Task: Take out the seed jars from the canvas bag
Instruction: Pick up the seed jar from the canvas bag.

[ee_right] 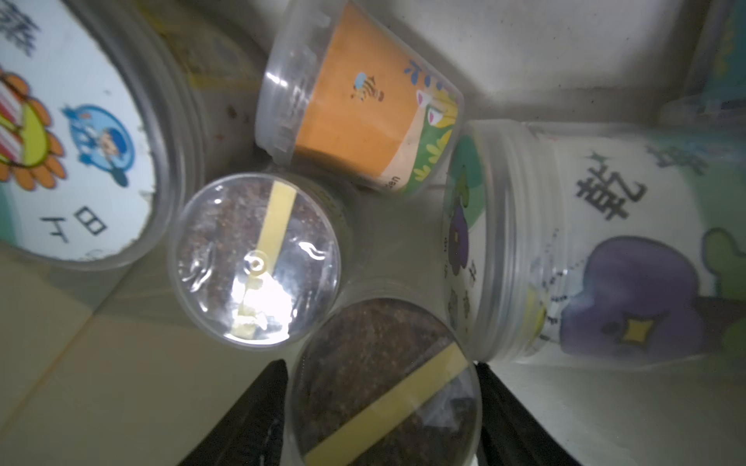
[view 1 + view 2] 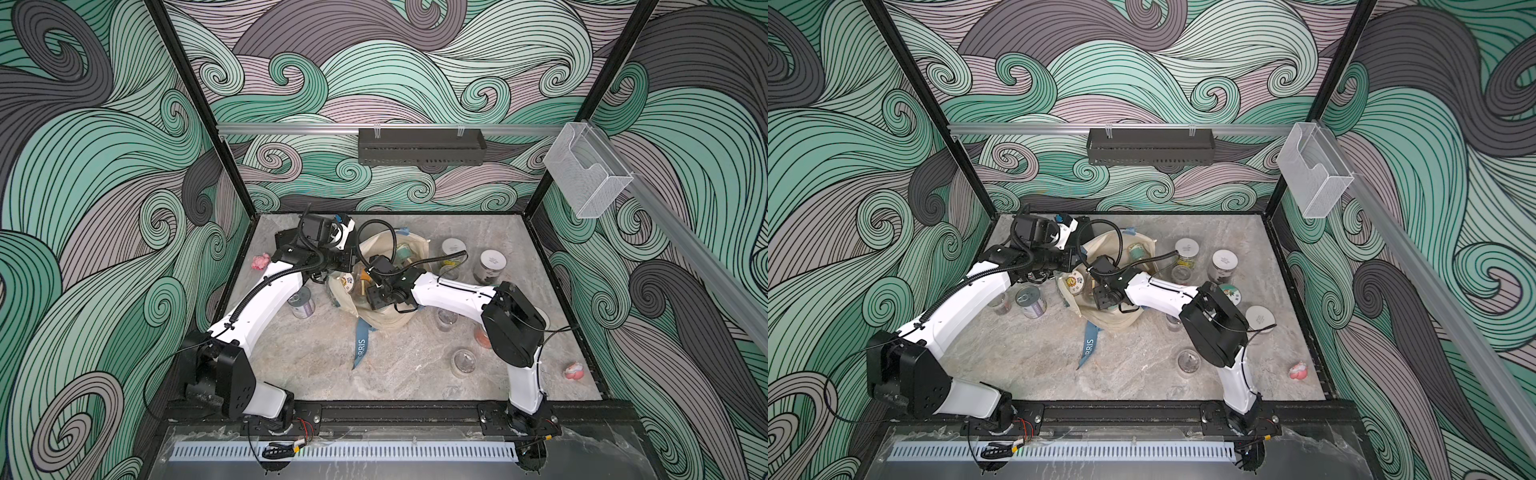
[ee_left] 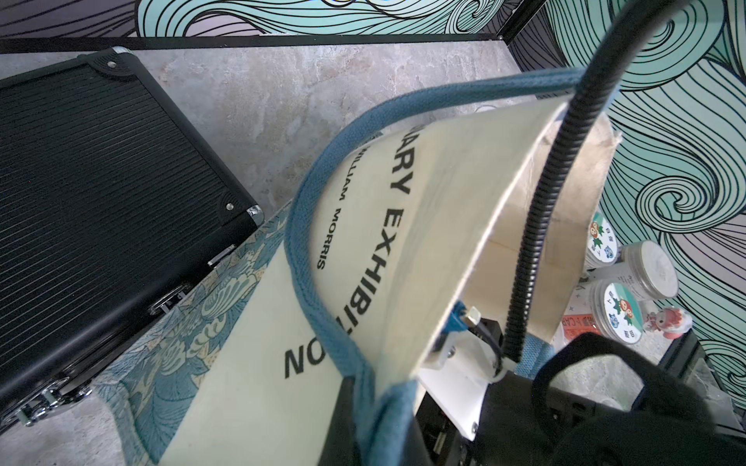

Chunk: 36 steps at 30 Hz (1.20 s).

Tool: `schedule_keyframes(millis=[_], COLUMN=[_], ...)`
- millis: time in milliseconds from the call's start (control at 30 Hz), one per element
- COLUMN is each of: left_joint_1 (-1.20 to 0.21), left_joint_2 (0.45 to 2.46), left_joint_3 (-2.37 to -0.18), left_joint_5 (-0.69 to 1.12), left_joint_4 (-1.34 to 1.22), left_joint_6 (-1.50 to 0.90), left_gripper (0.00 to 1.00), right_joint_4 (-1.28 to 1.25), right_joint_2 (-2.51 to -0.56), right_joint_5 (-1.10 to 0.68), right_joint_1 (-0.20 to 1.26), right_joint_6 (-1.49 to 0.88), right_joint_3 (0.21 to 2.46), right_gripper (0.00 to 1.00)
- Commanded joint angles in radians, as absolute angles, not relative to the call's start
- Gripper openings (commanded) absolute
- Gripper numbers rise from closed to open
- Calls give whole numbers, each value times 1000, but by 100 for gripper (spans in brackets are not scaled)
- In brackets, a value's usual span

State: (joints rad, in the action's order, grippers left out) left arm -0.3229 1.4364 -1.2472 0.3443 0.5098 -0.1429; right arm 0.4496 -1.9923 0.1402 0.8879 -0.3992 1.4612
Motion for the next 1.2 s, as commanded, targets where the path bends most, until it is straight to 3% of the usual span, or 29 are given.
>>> schedule_keyframes(millis=[0,400,500,700,800,967,1167], left_joint_1=[-313,-314,-314,-314,-314,-320,-358], left_joint_2=[1430,1429,1394,1313,1257,1184,1122], left_joint_3=[-1273,-1270,-1266,-1238,-1220,-1236,-1251], left_joint_5=[344,329,325,328,331,334,385], left_joint_4=[551,550,544,489,456,455,452], left_joint_6=[-147,-152,-156,-188,-195,-211,-270], left_gripper=[0,2,15,66,83,98,99], right_joint_4=[464,398,370,290,233,97,-161], right_joint_2=[-1980,-1911,-1848,-1707,-1634,-1551,-1505], right_joint_5=[166,101,77,-13,-90,-254,-467], right_joint_1=[885,856,842,787,751,667,585], right_joint_6=[-401,-428,-456,-535,-591,-729,-970], right_joint_3=[1453,1425,1385,1303,1254,1169,1055], right_gripper=[64,54,53,52,52,51,51])
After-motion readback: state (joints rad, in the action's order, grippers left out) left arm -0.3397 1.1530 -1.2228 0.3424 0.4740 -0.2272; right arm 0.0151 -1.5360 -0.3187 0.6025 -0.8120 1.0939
